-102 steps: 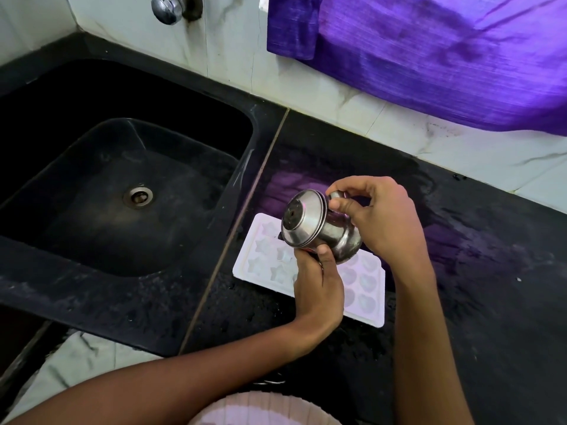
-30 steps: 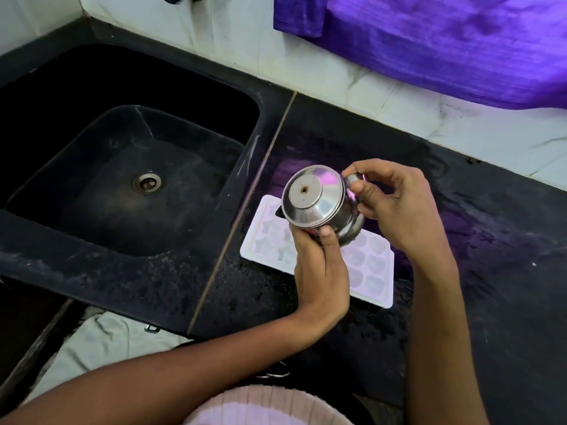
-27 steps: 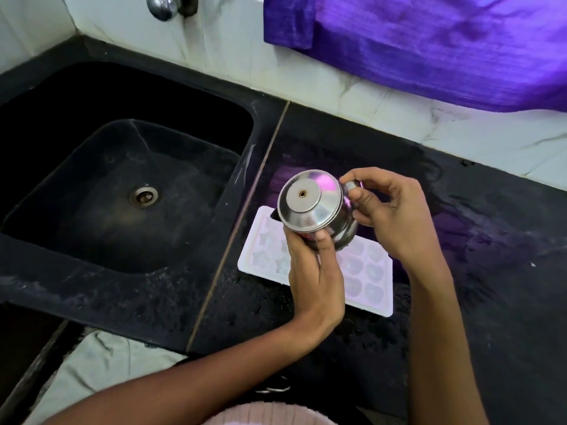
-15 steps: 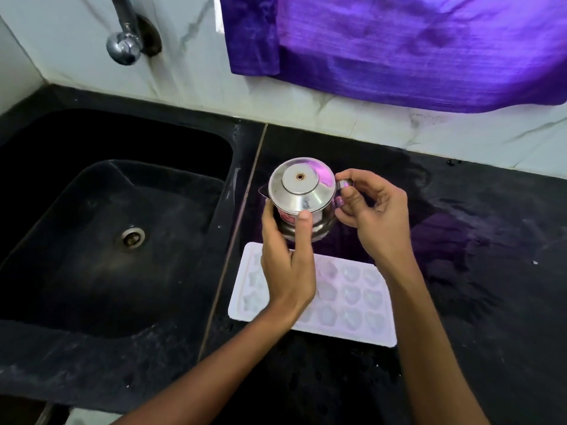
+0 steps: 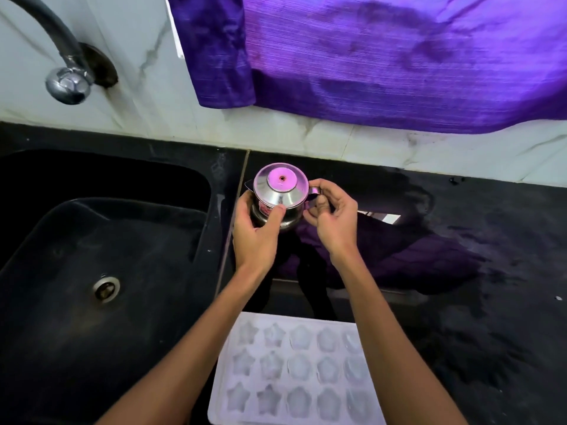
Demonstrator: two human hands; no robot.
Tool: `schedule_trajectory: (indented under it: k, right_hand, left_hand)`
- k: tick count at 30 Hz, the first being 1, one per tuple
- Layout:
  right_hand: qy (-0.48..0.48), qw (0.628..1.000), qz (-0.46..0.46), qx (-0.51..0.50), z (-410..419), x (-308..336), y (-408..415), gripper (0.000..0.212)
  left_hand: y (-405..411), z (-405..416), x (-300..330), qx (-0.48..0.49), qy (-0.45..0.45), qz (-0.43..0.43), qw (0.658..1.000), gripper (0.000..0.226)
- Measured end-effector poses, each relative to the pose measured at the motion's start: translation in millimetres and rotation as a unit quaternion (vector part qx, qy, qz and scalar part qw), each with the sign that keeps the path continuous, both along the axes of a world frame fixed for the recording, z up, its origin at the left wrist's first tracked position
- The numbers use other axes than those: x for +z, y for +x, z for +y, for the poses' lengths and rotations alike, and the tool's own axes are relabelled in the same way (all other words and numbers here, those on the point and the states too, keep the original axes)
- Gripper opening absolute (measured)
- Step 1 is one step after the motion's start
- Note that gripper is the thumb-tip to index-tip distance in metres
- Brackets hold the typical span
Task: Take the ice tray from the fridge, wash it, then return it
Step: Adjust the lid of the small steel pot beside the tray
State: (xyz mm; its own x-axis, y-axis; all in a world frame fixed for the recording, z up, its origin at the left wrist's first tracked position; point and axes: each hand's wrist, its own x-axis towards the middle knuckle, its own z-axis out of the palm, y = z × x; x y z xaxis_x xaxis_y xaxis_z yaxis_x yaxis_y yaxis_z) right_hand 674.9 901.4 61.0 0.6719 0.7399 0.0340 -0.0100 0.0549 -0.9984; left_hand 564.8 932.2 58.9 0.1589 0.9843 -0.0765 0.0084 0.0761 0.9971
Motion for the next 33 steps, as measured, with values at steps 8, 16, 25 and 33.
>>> schedule_trajectory:
  k: [8,16,25,33]
  right_hand:
    - [-0.021,0.999,0.022,-0.021,19.3,-20.8,7.8,0.032]
    - [-0.026,1.000,0.004,-0.015,23.1,-23.3,12.5,0.034]
    - [-0.031,0.998,-0.043,0.021,14.4,-24.4,16.9,0.036]
    - [-0.048,0.998,-0.050,0.006,-47.9,-12.1,21.7,0.034]
  left_hand:
    - [10.5,30.1,-10.8,-0.029,-0.009,-0.005,1.000,0.038]
    - [12.6,36.0,-21.1,-0.047,-0.010,-0.018,0.999,0.051]
    - [2.4,35.6,-20.9,-0.080,-0.020,0.024,0.996,0.071]
    - [-45.2,10.4,-19.8,-0.008,-0.019,0.047,0.999,0.052]
